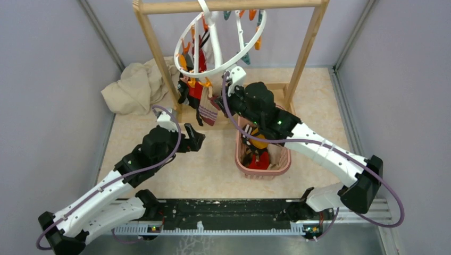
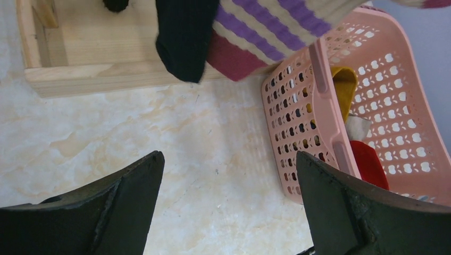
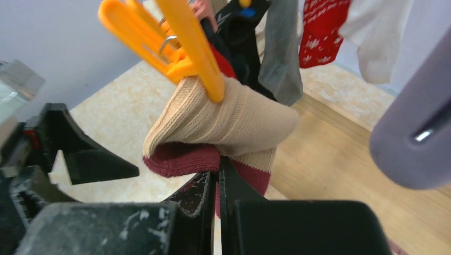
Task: Remove the socks clipped to the hanger
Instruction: Remove the sock from the hanger.
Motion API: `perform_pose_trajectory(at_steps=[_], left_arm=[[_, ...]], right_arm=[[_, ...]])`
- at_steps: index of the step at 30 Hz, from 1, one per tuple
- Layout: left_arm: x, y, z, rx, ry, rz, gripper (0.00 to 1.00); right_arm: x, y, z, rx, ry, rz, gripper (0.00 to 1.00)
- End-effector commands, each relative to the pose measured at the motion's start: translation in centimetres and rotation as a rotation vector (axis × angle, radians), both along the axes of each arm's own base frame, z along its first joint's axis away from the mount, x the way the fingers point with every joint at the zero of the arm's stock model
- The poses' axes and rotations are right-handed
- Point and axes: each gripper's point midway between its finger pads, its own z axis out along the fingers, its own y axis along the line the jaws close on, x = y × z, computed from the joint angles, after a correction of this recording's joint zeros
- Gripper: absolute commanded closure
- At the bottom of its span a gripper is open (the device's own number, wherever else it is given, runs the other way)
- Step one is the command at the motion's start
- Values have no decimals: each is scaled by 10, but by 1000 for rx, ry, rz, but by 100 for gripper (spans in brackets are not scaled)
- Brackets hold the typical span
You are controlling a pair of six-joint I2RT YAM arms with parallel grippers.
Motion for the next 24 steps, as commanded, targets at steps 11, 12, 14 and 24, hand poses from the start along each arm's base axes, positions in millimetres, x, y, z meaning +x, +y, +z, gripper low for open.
perform_pose_trajectory(at_steps=[11, 12, 14, 24], left_arm=[[18, -36, 30, -50, -139, -118, 1], [18, -39, 32, -55, -144, -130, 1], [18, -43, 36, -66, -147, -144, 1], [13, -37, 46, -69, -146, -139, 1]], right_arm=[[-28, -32, 79, 51, -32, 119, 100], [-28, -32, 79, 44, -29, 125, 100], [-28, -33, 77, 31, -22, 126, 100], [-23, -47, 51, 40, -9, 58, 32]])
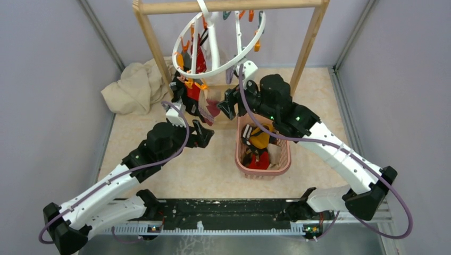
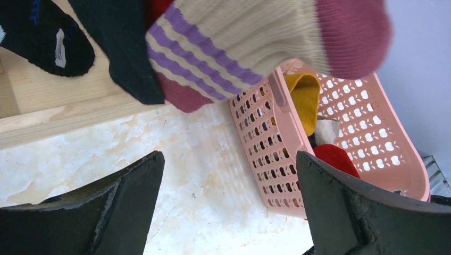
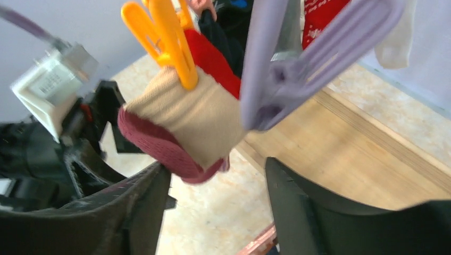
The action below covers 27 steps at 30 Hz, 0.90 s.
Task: Remove the socks clipped to the hanger
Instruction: Remove the sock from the hanger.
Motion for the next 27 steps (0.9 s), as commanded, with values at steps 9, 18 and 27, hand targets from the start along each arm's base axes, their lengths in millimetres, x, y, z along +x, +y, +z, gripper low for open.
perform_pose_trajectory(at_steps=[9, 18, 27], left_arm=[[-8, 12, 31, -42, -42, 11, 1], [-9, 28, 28, -45, -6, 93, 1], [-15, 46, 24, -49, 9, 155, 1]], right_arm=[[0, -20, -25, 157, -55, -43, 29], [-2, 12, -33, 257, -88, 98, 32], [-19, 38, -21, 320, -91, 267, 34]])
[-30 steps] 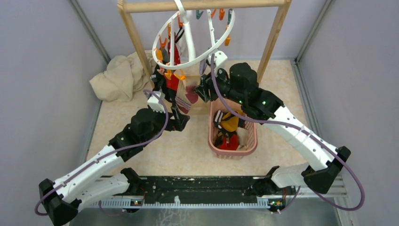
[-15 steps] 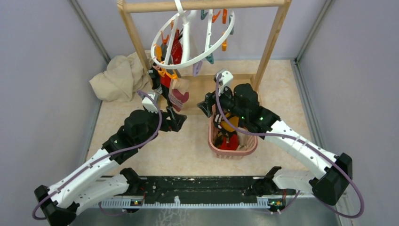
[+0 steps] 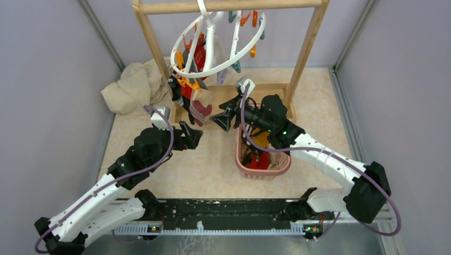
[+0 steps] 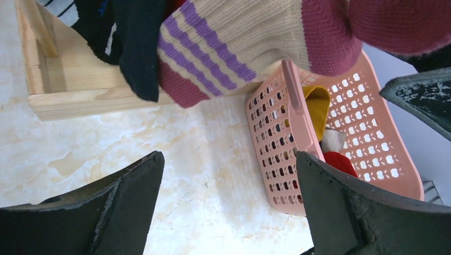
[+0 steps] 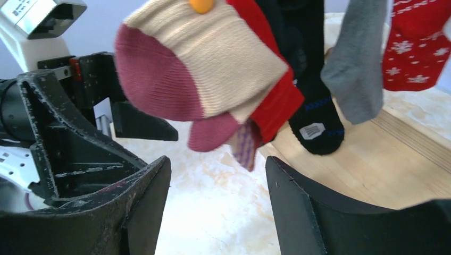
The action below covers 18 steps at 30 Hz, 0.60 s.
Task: Remove the socks clipped to the hanger
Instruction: Remove the sock from the hanger.
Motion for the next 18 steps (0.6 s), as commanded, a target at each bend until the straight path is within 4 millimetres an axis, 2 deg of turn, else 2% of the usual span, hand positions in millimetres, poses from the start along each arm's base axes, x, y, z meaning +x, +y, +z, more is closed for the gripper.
perform_pose_trajectory(at_steps=[1, 12, 18], left_arm=[[-1, 10, 6, -15, 3, 44, 1], [-2, 9, 8, -28, -2, 33, 1], [-4, 9, 10, -35, -6, 31, 1]], right_arm=[[-10, 13, 38, 98, -81, 93, 34], [15, 33, 20, 66, -63, 28, 33], [17, 50, 21, 116, -67, 61, 34]])
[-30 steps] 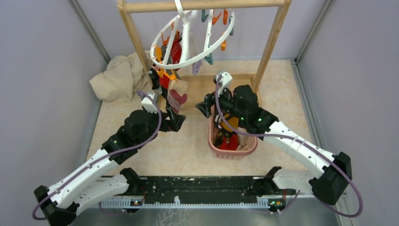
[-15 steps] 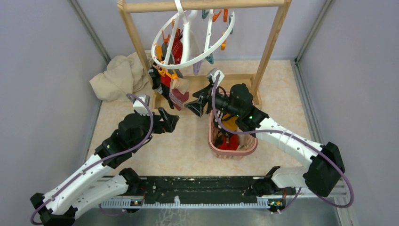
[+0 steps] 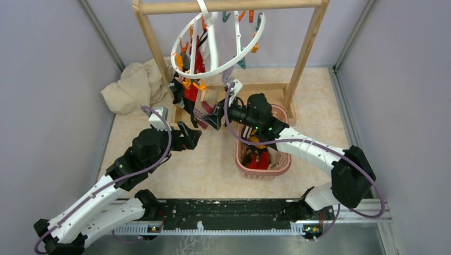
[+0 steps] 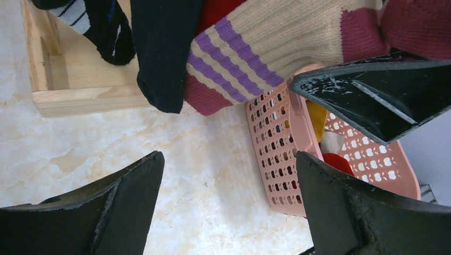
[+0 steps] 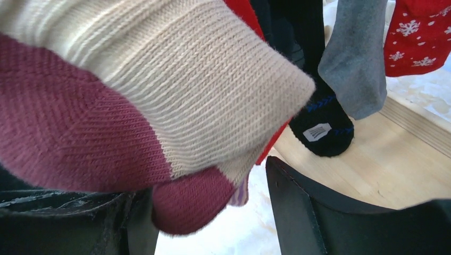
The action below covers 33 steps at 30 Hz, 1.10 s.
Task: Remove the socks clipped to the hanger
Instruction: Remove the sock from the hanger.
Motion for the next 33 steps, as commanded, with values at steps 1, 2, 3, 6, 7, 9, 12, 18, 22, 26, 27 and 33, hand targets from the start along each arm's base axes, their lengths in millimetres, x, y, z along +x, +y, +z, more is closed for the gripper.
perform_pose_trajectory(at_steps=[1, 2, 3, 6, 7, 9, 12, 18, 22, 26, 27, 33], left_arm=[[-1, 3, 9, -22, -12, 5, 1], [-1, 2, 8, -22, -10, 4, 1], [-1, 2, 7, -22, -9, 4, 1], [-2, 1, 6, -22, -7, 0, 1], [-2, 1, 5, -21, -6, -2, 1], [-2, 1, 5, -22, -6, -2, 1], [-3, 0, 6, -27, -11, -12, 1], [-4, -8, 9, -38, -30, -51, 1], [-4, -12, 11, -42, -41, -73, 1], [-5, -15, 14, -47, -54, -93, 1], [-5, -16, 16, -51, -60, -97, 1], [-7, -18, 22, -60, -86, -120, 1]], right_arm=[[-3, 19, 51, 139, -99, 39, 34], [-4, 22, 52, 144, -99, 47, 35], [-5, 26, 53, 145, -102, 54, 38], [-8, 30, 55, 141, -100, 66, 56], [-9, 28, 56, 141, -100, 65, 63], [-11, 25, 58, 137, -100, 61, 76], [-14, 16, 59, 107, -97, 44, 91], [-22, -1, 63, 54, -102, 12, 100], [-26, -8, 68, -3, -97, 15, 100], [-29, -14, 77, -53, -105, 20, 100], [-31, -17, 75, -71, -95, 27, 100], [-35, -31, 83, -100, -75, 45, 100]])
